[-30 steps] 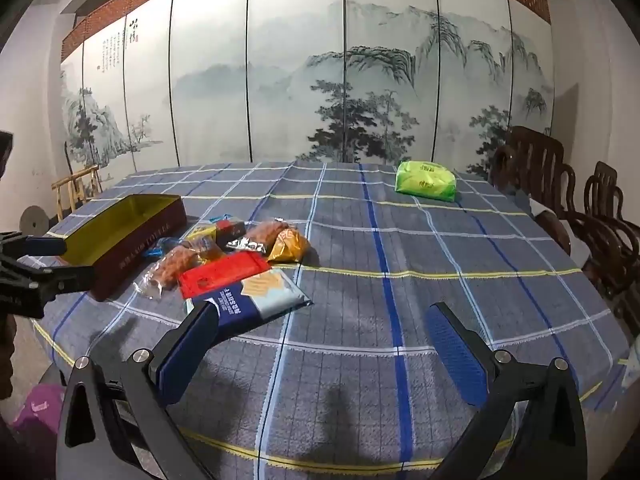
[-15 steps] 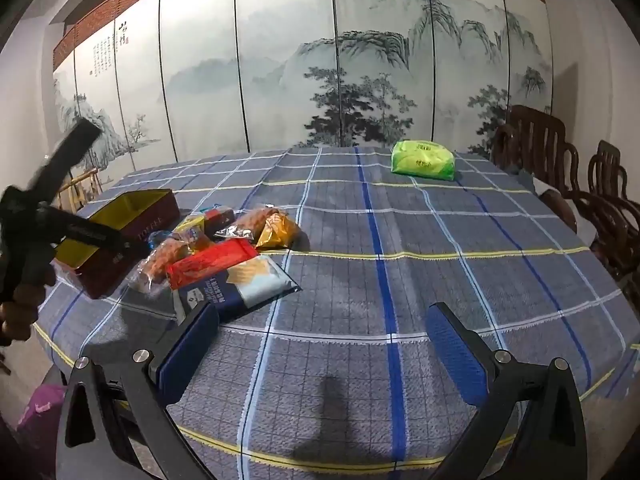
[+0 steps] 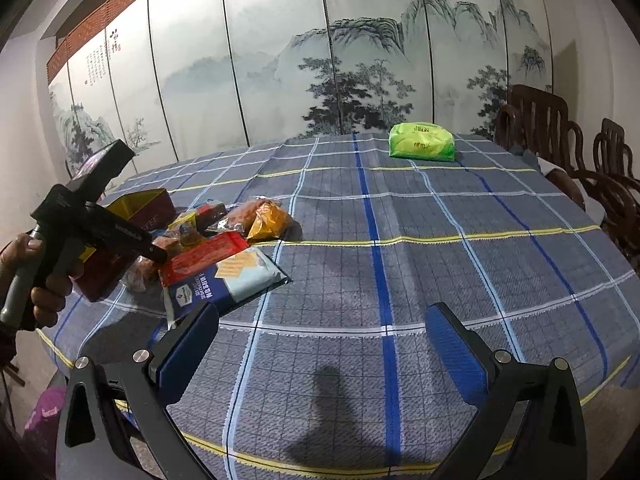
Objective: Organize snacks
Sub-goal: 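Reach the left gripper to the orange biscuit twin-pack and grasp it, then carry the biscuit pack with the left gripper into the tin and release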
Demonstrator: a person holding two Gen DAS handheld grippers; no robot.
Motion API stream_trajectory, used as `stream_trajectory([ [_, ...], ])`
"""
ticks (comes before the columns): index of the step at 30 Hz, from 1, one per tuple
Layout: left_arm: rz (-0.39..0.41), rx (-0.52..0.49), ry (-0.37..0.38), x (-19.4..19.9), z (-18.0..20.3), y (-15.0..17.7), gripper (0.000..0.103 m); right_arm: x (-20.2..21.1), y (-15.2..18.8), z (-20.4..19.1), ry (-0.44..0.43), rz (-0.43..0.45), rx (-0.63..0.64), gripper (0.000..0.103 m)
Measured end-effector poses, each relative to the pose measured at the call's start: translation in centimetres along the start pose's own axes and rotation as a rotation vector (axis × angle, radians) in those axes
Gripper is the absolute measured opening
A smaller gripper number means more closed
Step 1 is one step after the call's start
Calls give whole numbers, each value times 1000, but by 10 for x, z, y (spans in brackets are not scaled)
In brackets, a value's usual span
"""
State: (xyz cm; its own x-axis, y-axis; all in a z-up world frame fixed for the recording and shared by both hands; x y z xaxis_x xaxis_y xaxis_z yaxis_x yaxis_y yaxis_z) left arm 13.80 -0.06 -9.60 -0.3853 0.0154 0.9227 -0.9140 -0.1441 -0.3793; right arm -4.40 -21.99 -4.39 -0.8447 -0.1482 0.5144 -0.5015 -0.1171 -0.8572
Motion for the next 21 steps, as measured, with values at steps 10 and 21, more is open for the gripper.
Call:
stream_trajectory([
  [10,51,3,31,7,-1,19,33,-4,2,5,-12,-14,-17,103],
  [21,126,39,192,69,-13,67,33,-3,1,-3,-18,-20,-4,103],
])
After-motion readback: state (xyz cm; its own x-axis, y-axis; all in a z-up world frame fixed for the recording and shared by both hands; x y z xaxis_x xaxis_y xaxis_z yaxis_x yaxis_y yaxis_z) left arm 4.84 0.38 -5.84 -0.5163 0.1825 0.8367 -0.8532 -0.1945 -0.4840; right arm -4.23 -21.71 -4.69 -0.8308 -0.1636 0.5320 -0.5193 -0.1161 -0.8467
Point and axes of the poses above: each gripper's, at about its wrist camera, not at the fingertips, and x roughly against the way its jaws point, z to its right, y to its underside, the point moved 2 cm from there along -x, roughly the way its jaws point, and after that the axes turned 7 degrees about x, right-handed, at the moved point
